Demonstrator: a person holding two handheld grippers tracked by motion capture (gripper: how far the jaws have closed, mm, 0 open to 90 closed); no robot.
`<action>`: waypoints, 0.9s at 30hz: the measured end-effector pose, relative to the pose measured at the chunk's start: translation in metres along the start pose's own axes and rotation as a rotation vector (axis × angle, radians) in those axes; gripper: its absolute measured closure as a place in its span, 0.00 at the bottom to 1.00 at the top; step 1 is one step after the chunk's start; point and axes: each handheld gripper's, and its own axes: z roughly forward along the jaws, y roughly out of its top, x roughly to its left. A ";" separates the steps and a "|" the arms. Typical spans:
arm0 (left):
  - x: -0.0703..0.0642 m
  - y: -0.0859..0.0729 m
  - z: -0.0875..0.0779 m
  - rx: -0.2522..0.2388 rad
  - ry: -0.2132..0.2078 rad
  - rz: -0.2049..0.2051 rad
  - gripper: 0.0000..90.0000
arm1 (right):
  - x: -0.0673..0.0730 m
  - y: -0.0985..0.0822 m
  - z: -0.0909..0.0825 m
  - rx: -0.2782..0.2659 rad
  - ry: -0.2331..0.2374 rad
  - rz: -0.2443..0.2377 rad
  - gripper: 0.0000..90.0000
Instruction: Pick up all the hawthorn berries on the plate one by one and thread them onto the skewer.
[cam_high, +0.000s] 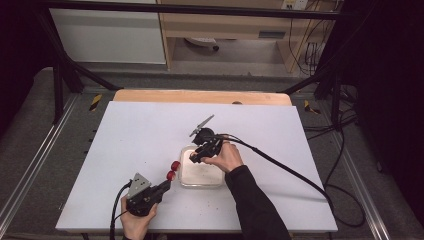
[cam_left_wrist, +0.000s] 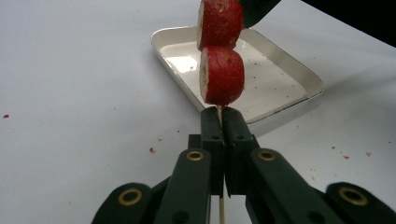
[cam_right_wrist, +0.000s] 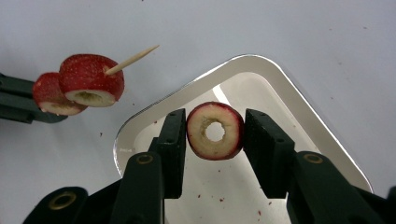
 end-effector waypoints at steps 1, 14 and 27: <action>-0.002 0.001 0.001 -0.001 -0.003 0.000 0.98 | 0.000 -0.003 -0.003 -0.015 -0.004 0.019 0.67; -0.025 0.004 0.012 -0.041 -0.034 0.000 0.98 | -0.007 -0.052 -0.041 -0.362 0.045 0.298 0.67; -0.053 0.003 0.026 -0.064 -0.071 -0.070 0.98 | -0.010 -0.079 -0.047 -0.631 0.112 0.494 0.67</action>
